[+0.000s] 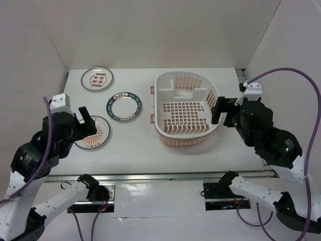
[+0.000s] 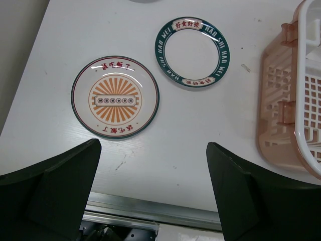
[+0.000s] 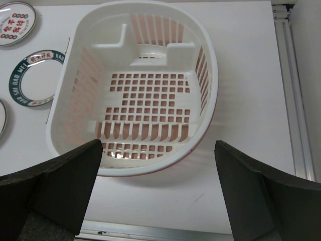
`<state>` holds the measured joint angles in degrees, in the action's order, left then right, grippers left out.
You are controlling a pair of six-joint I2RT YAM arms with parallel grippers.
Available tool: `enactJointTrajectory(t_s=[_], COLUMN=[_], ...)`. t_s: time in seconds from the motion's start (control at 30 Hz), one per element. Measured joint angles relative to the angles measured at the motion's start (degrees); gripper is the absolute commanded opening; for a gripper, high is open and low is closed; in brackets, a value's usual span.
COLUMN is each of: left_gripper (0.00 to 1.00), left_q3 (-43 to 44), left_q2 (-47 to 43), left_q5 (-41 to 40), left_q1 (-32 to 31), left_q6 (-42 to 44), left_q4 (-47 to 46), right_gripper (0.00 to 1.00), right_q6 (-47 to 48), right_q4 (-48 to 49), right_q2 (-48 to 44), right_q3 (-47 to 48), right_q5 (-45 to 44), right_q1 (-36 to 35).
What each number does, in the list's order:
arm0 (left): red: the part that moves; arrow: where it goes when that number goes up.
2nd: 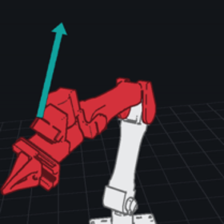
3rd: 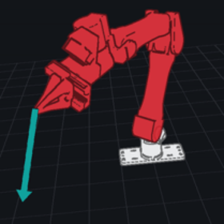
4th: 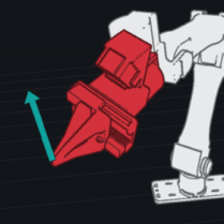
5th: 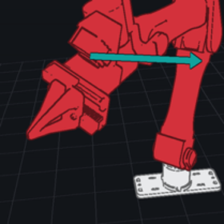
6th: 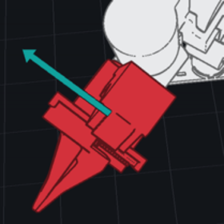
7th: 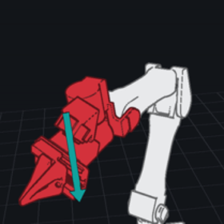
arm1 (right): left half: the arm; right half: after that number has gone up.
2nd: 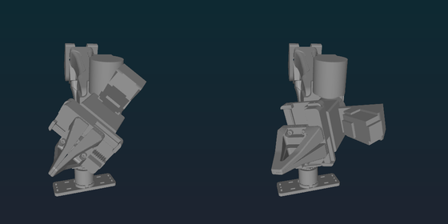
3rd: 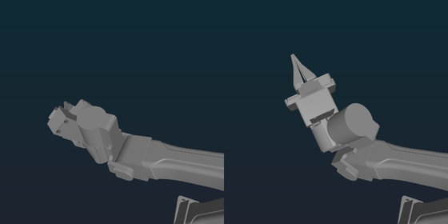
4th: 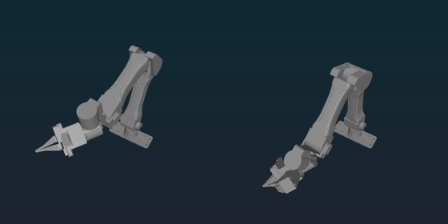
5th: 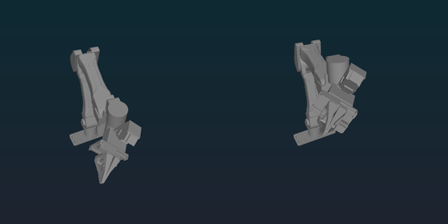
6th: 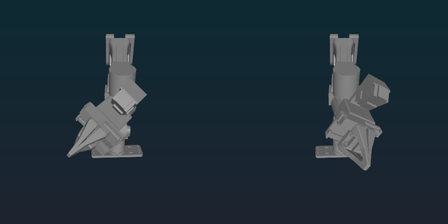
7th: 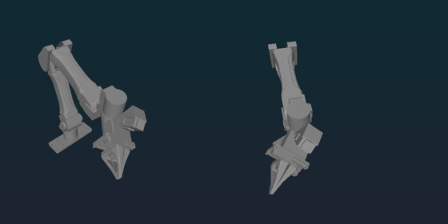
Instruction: Load the plates into the dish rack
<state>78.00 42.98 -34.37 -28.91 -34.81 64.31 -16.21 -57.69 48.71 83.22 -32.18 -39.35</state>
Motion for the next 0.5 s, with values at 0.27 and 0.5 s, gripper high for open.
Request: enactJointTrajectory(t_s=[0.27, 0.5], left_gripper=[1.00, 1.00], left_q3=[-5.01, -6.91], left_q2=[0.42, 12.66], left_q5=[4.00, 10.82], left_q1=[0.00, 2.25], left_q6=[1.64, 1.11], left_q4=[-4.98, -18.53], right_gripper=[1.00, 1.00], right_q6=[0.83, 2.60], right_q4=[4.37, 17.14], right_q2=[-2.80, 0.83], right_q3=[-4.50, -10.62], right_q5=[4.33, 14.32], right_q1=[0.00, 0.00])
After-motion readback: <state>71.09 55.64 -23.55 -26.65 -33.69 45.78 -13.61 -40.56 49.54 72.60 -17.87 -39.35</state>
